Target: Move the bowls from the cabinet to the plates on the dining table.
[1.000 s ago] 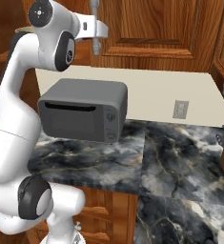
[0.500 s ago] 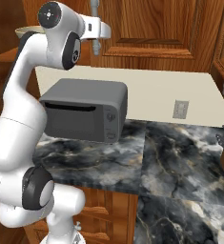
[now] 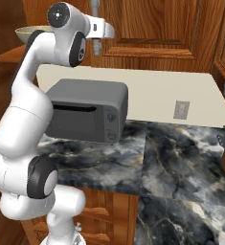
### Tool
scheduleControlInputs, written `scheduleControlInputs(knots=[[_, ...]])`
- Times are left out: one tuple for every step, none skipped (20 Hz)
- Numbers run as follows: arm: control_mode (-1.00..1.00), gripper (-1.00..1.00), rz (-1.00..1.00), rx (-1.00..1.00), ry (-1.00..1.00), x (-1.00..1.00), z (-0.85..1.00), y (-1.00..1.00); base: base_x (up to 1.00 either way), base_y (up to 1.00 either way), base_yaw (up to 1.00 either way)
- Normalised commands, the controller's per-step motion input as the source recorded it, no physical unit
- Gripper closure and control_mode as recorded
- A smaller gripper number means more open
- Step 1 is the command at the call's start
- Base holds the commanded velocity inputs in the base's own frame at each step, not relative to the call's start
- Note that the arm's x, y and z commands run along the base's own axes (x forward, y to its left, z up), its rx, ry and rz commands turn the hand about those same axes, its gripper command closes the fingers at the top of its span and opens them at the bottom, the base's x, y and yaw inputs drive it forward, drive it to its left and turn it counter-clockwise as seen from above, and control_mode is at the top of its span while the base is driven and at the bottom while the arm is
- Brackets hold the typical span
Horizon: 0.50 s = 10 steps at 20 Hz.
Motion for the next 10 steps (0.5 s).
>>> scheduleControlInputs(knots=[[-1.0,-1.0,0.0,0.03,0.0,0.3,-0.02,-0.04,0.0,0.0,0.0],[-1.0,-1.0,0.0,0.03,0.0,0.3,-0.03,-0.04,0.0,0.0,0.0],[-1.0,-1.0,0.0,0.03,0.0,0.3,-0.03,-0.03,0.0,0.0,0.0],[-1.0,-1.0,0.0,0.03,0.0,0.3,-0.03,-0.03,0.0,0.0,0.0],[-1.0,-1.0,0.0,0.03,0.0,0.31,-0.04,-0.02,0.0,0.0,0.0],[-1.0,-1.0,0.0,0.03,0.0,0.3,-0.04,-0.02,0.0,0.0,0.0],[-1.0,-1.0,0.0,0.03,0.0,0.3,-0.03,-0.02,0.0,0.0,0.0],[-1.0,-1.0,0.0,0.03,0.0,0.3,-0.04,-0.01,0.0,0.0,0.0],[-1.0,-1.0,0.0,0.02,0.0,0.29,-0.04,0.0,0.0,0.0,0.0],[-1.0,-1.0,0.0,0.02,0.0,0.28,-0.04,0.0,0.0,0.0,0.0]])
